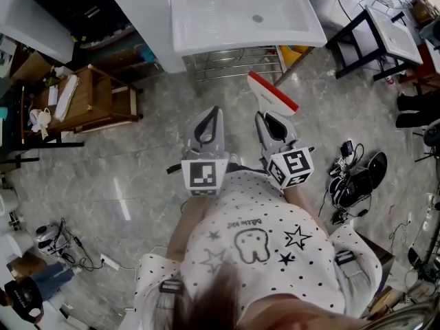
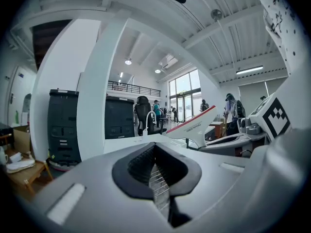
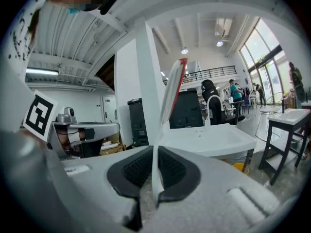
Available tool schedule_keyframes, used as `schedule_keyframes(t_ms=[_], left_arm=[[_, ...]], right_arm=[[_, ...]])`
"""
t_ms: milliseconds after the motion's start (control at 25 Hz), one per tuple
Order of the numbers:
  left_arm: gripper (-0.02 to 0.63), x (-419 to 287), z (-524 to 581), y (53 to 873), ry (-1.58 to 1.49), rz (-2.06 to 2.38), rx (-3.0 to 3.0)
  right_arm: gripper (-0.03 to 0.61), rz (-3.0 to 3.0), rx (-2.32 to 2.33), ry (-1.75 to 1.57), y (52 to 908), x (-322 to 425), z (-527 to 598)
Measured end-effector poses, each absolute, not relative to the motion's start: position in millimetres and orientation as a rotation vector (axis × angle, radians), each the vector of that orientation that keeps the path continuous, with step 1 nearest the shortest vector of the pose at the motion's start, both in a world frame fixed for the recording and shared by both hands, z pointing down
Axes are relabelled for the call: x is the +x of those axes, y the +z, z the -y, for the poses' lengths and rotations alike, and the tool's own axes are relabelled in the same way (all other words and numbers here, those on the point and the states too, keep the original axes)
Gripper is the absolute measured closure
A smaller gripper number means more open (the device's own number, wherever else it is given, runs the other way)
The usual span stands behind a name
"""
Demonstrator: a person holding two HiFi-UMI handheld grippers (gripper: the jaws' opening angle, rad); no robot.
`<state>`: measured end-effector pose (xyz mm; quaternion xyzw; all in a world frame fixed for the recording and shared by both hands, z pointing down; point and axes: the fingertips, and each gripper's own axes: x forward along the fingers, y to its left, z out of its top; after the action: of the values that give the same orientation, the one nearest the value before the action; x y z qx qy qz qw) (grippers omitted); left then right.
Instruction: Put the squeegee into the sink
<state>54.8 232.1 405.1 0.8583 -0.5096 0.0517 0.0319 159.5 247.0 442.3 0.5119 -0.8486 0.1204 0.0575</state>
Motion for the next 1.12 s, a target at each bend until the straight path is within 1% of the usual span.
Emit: schedule_keyframes(t_ms=[640,1120], left_arm=[[0.617,25.5,-160.2,408.7,0.158,1.402,2.675],[0.617,-13.7,-116.2,405.1,0.103,1.393,2.697]], right_arm=[[0.555,2.494,1.624,0.445,448.4,125.2,-186.1],[0.555,2.46,1.655,0.386,450.4,89.1,-148.9]])
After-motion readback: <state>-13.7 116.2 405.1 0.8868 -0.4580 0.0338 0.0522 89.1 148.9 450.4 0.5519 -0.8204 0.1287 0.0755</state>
